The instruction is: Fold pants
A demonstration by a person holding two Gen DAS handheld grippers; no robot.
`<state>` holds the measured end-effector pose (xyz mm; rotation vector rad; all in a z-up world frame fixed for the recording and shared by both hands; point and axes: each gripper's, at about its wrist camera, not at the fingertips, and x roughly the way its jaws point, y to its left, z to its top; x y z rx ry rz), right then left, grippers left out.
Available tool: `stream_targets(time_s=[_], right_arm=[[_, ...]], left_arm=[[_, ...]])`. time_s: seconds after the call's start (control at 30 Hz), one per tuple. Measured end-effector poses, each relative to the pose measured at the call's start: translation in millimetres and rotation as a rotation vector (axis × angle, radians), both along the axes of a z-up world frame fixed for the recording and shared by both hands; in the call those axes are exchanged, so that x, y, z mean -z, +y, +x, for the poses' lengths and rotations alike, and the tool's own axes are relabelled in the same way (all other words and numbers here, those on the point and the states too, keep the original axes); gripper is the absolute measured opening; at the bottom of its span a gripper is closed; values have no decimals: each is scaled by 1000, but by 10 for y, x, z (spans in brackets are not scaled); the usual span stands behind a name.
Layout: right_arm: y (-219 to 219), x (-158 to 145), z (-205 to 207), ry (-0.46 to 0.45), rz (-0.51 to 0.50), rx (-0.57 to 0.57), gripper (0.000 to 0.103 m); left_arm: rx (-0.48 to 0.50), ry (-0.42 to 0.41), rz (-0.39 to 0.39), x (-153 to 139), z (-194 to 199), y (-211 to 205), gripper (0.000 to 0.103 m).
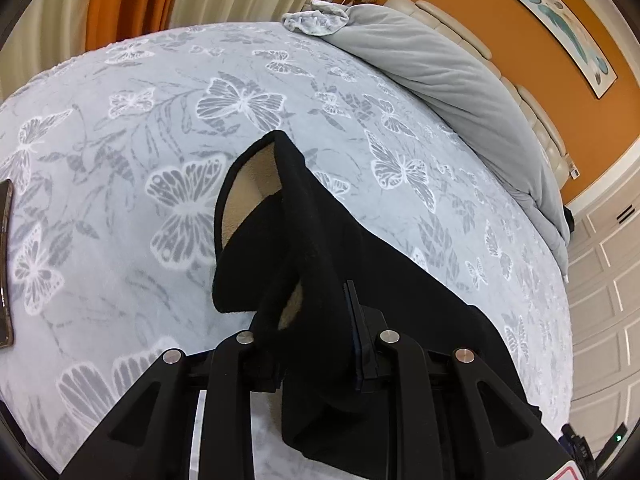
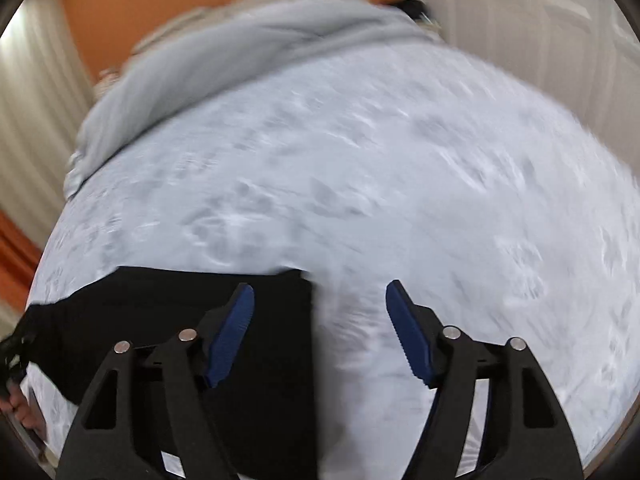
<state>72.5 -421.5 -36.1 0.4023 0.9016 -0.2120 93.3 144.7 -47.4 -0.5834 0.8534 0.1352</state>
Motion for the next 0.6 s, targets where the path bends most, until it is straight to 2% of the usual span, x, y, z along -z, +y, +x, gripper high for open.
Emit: stream_targets(time_s=[0.1,0.17,0.2,0.27,0.3,0.33,0.4,0.47,0.57,0.6], right_arm=[[144,113,-14,-32,60,-115,46],[308,105,-23,-60,79,-215,30],[391,165,39,-53,74,-259,29],[463,390,179,38,-13,-263,24],[446,512,229,93,-49,-248,23],[389,533,215,75,-19,-215,23],[322,407,177,68,48,-161,23],[306,195,105,24,69,-151,26],[304,-32,-18,-43,74,-135,35],[300,-72,-41,-54,78,-134,35]], left_arm=[[3,-15,39,-29,9,-109,20],[9,-21,43,-28,22,-158,20],[17,-24,43,-29,33,-191,20],[31,-36,58,-45,44,-253,20],[40,-43,72,-60,34,-284,20],[53,-53,89,-79,28,-326,20],[84,-79,113,-138,11,-402,20],[121,-105,117,-214,4,-489,20],[223,-191,92,-448,-105,-750,20],[292,-241,79,-561,-194,-926,20]])
